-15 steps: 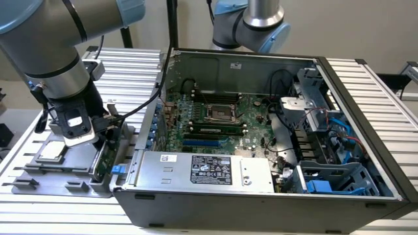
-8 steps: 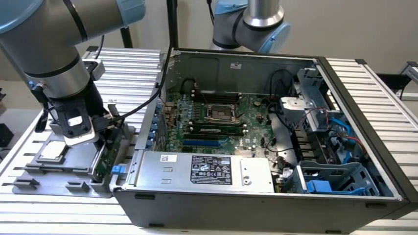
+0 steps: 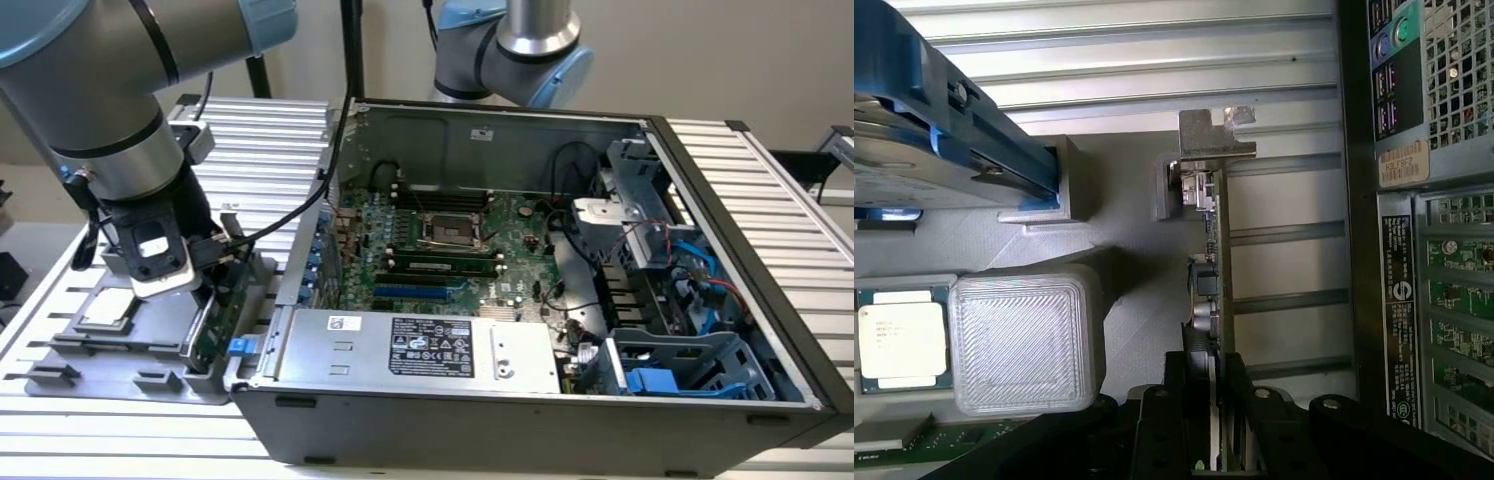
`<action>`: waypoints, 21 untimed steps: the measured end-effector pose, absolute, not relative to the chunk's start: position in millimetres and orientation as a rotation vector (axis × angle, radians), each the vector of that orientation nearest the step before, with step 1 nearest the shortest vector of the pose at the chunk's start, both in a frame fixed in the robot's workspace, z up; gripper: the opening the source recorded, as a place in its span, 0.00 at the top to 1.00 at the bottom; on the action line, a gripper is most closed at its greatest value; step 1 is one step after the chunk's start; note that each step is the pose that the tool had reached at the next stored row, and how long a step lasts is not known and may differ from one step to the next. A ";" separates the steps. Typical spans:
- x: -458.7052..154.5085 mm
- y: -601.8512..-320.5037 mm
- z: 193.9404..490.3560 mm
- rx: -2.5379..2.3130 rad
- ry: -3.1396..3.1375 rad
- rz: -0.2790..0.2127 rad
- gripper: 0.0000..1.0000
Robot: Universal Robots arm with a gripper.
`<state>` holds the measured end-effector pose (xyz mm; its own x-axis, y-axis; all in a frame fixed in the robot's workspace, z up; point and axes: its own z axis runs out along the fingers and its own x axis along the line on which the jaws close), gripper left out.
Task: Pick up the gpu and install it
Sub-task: 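Pick up the gpu and move the gpu toward the slot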
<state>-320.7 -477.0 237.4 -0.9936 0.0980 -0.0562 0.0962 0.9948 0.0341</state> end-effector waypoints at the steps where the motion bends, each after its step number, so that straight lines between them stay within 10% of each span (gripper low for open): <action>1: -320.7 -477.0 237.4 0.146 3.080 0.048 0.73; 21: -320.8 -477.0 244.4 0.077 3.088 0.050 0.73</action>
<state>-320.8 -477.0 244.4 -0.9974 0.0507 -0.0511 0.0490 0.9982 0.0339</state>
